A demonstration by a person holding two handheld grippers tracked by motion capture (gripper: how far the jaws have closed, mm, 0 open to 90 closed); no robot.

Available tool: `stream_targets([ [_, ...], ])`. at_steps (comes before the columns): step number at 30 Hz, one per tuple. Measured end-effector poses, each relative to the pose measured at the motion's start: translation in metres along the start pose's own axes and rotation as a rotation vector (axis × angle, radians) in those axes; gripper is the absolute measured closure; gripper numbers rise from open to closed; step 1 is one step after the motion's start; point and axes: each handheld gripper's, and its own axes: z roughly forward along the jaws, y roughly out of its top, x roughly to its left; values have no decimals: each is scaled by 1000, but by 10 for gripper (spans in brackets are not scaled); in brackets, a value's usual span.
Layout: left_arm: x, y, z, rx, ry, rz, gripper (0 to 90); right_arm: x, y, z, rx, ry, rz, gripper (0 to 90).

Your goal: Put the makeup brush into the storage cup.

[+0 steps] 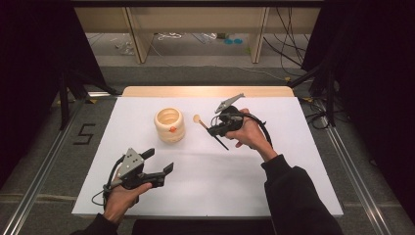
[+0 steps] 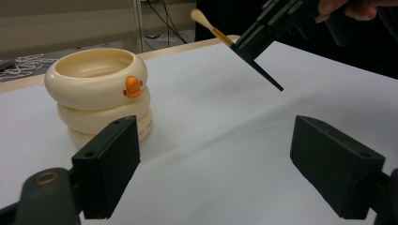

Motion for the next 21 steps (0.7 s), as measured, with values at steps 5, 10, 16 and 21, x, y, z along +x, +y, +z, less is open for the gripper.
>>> stream_targets([
  [5, 1, 0, -1, 3, 2, -5, 160, 2, 1, -6, -81, 8, 6, 830],
  [10, 1, 0, 0, -2, -1, -10, 160, 4, 1, -8, -120, 10, 4, 830],
  [16, 1, 0, 0, 2, 0, -5, 160, 7, 1, -11, -169, -2, 13, 830],
  [21, 1, 0, 0, 0, 5, -10, 161, 11, 2, -13, -220, -9, 17, 830],
])
